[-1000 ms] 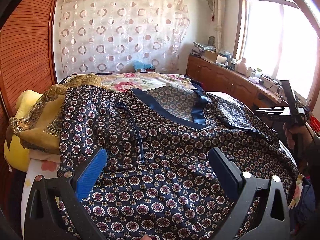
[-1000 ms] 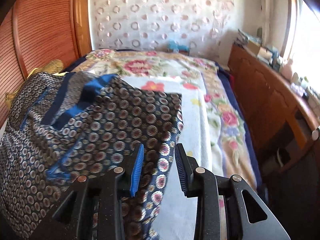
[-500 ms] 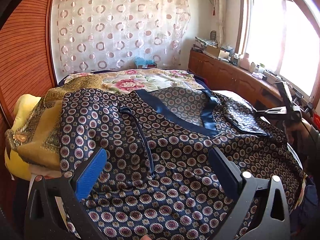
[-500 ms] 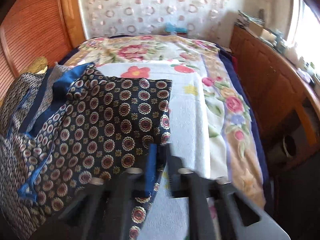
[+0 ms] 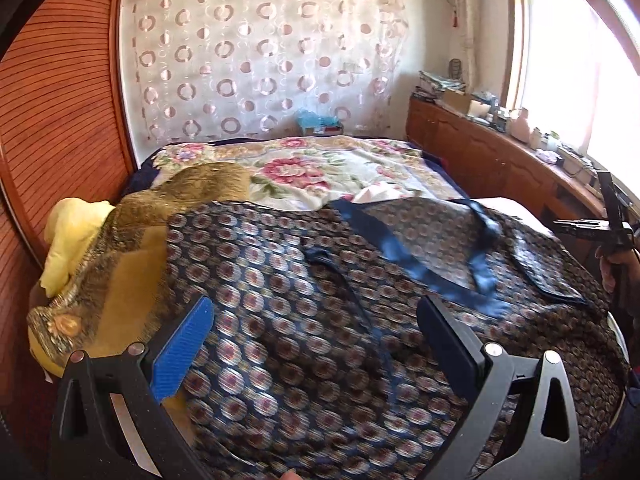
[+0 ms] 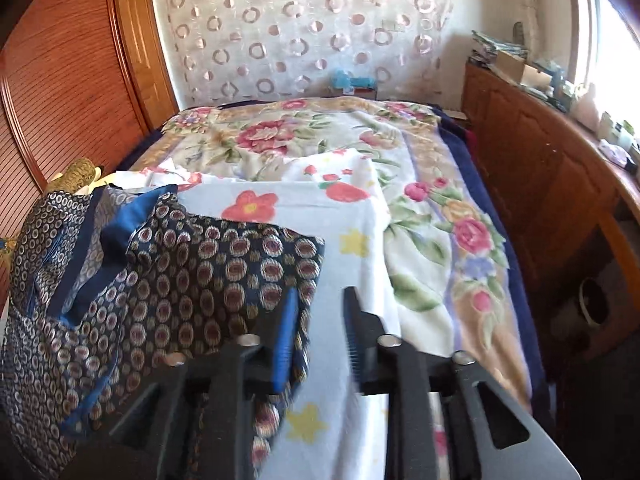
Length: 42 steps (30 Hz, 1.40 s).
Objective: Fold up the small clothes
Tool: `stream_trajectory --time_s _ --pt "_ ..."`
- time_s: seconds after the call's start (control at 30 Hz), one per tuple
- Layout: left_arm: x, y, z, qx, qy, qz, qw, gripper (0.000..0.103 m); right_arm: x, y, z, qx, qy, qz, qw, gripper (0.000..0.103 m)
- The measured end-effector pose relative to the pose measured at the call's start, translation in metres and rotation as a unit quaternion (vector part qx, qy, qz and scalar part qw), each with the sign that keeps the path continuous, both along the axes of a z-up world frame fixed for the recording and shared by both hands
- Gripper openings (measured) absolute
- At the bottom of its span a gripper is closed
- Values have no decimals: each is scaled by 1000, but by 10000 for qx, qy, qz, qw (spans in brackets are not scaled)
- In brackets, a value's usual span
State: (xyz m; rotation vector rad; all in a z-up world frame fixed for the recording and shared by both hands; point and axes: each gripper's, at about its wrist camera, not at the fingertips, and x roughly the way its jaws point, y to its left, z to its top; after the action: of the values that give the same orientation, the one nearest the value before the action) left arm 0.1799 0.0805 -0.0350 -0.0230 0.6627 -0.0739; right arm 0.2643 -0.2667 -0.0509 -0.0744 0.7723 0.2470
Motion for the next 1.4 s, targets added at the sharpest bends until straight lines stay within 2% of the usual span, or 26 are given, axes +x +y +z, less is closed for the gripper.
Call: stream_trajectory --time_s 0.13,0.33,0.4,0.47,0.5,0.53,0.6,0.67,0.77,0.97,1.07,1.17,1.3,1.4 --pt "15 20 -2 56 91 219 9997 102 29 1 -12 -66 250 -7 9997 36" --pt "30 41 -4 67 129 395 9991 102 52 -6 -13 503 520 252 9971 36" --pt "34 44 -5 73 132 409 9990 102 56 -5 -14 436 536 325 9971 36" --pt "38 44 -6 93 139 412 9990 102 57 -1 -15 253 525 394 9975 25" --pt "40 45 -6 113 138 406 9990 102 57 2 -15 165 519 430 9976 14" --pt "42 45 -6 139 131 399 9990 102 57 4 -16 24 486 449 9978 6" --pt "46 46 -4 198 106 394 9990 102 53 7 -14 -135 380 483 9980 2" --pt "51 49 -2 232 69 400 9989 102 49 2 -7 -124 127 364 9992 1" --pt "60 58 0 247 126 442 9986 102 48 -14 1 -146 -252 -177 9994 1" --pt "76 76 -5 274 310 500 9979 102 55 -17 -12 -421 -88 -306 9986 1" --pt "80 80 -7 205 393 415 9982 102 56 -12 -12 -384 -37 -290 9988 1" --pt "85 80 -7 176 455 308 9983 94 63 -8 -12 -361 21 -258 9990 1" --pt "92 83 -8 30 529 209 9984 68 66 -9 -11 -372 85 -235 9990 1" --pt "96 85 -8 -23 554 220 9982 62 67 -11 -10 -363 94 -220 9991 1"
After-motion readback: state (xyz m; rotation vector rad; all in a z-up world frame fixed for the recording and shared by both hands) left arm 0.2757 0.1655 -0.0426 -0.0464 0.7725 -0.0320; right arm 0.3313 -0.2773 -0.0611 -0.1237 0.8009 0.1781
